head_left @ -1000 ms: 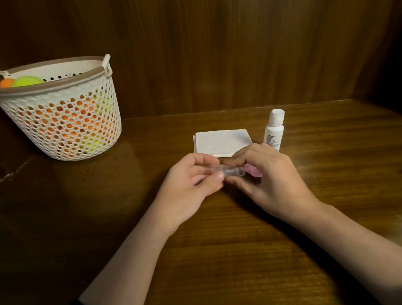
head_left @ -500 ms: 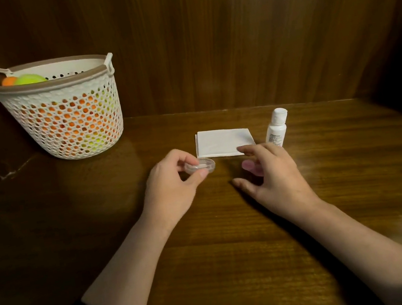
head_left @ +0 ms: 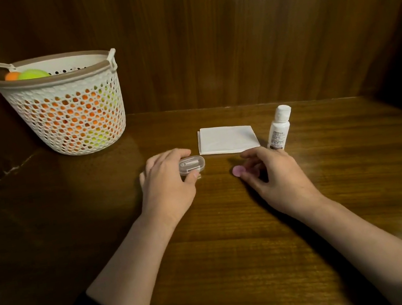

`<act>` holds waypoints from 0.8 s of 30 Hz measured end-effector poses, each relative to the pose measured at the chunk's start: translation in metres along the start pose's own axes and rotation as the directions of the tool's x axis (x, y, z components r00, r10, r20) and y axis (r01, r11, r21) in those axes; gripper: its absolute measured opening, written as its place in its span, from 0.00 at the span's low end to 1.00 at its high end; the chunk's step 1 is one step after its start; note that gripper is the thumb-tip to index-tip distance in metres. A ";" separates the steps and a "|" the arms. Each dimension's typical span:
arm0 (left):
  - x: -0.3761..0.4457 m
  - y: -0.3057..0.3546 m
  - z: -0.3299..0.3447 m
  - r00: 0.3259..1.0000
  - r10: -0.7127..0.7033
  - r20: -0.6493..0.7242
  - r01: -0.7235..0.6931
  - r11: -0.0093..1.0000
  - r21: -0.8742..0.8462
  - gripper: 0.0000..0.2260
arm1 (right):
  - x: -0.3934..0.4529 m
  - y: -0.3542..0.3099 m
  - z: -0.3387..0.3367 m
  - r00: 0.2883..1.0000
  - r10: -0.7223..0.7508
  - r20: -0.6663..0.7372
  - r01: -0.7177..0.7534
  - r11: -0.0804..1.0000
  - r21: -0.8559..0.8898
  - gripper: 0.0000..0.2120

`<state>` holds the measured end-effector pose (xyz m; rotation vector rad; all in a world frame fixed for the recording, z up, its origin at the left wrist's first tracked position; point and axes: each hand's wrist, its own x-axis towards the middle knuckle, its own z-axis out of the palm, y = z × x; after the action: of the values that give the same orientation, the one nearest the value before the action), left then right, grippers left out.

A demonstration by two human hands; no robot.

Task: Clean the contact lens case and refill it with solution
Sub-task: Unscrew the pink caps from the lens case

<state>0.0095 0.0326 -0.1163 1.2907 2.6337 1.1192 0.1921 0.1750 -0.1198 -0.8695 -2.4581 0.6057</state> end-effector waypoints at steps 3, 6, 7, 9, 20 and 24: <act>-0.004 0.009 -0.001 0.985 0.163 0.050 -0.159 0.983 -0.088 0.15 | -0.002 -0.002 -0.001 0.997 -0.060 0.048 0.058 0.998 0.039 0.21; -0.010 0.017 0.002 0.947 0.269 0.175 -0.250 0.961 -0.121 0.14 | -0.002 0.000 -0.005 0.997 -0.043 0.056 0.040 0.998 0.054 0.25; -0.011 0.018 0.004 0.936 0.286 0.206 -0.266 0.957 -0.118 0.14 | -0.002 0.002 -0.007 0.998 -0.026 0.064 0.023 0.999 0.042 0.24; -0.011 0.018 0.006 0.920 0.298 0.254 -0.276 0.954 -0.119 0.16 | -0.001 0.006 -0.012 0.997 0.004 0.079 -0.004 1.000 0.006 0.17; -0.005 0.007 0.018 0.911 0.325 0.253 -0.292 0.943 -0.158 0.10 | -0.004 0.004 -0.013 0.987 -0.013 0.160 -0.007 0.992 0.125 0.16; -0.006 0.010 0.019 0.912 0.298 0.283 -0.247 0.948 -0.202 0.09 | -0.006 0.005 -0.012 0.992 -0.009 0.125 -0.010 0.989 0.150 0.11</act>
<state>0.0256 0.0434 -0.1262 1.6797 2.1400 1.0288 0.2056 0.1775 -0.1143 -0.7935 -2.4843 0.8581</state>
